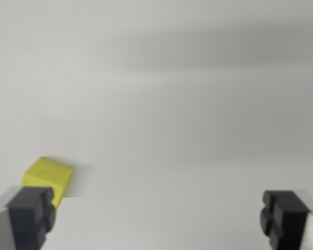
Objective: Pick yellow cube
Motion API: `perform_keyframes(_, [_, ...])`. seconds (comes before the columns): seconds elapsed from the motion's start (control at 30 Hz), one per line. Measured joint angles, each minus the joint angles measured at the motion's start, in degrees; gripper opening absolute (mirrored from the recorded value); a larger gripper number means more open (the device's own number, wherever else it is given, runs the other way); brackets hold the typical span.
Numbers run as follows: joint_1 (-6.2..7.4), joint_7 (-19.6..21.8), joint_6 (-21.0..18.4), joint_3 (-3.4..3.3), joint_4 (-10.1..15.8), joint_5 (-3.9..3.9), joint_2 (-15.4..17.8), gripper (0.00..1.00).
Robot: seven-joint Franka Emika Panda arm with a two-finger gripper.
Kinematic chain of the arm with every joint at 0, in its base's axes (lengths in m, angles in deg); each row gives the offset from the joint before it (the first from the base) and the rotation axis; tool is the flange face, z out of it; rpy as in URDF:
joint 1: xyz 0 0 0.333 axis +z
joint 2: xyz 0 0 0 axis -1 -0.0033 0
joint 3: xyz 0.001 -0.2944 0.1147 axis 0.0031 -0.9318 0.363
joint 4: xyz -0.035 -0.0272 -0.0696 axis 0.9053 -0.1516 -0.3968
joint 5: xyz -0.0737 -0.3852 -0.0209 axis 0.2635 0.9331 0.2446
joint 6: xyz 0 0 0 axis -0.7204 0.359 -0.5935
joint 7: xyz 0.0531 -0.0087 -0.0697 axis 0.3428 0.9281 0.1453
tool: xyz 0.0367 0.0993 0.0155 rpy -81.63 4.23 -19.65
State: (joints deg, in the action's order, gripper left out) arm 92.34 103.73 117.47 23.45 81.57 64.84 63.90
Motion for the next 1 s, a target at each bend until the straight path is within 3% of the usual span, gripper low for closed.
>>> perform_keyframes(1.0, [6.06, 13.73, 12.14, 0.01, 11.77, -0.73, -0.5, 1.0])
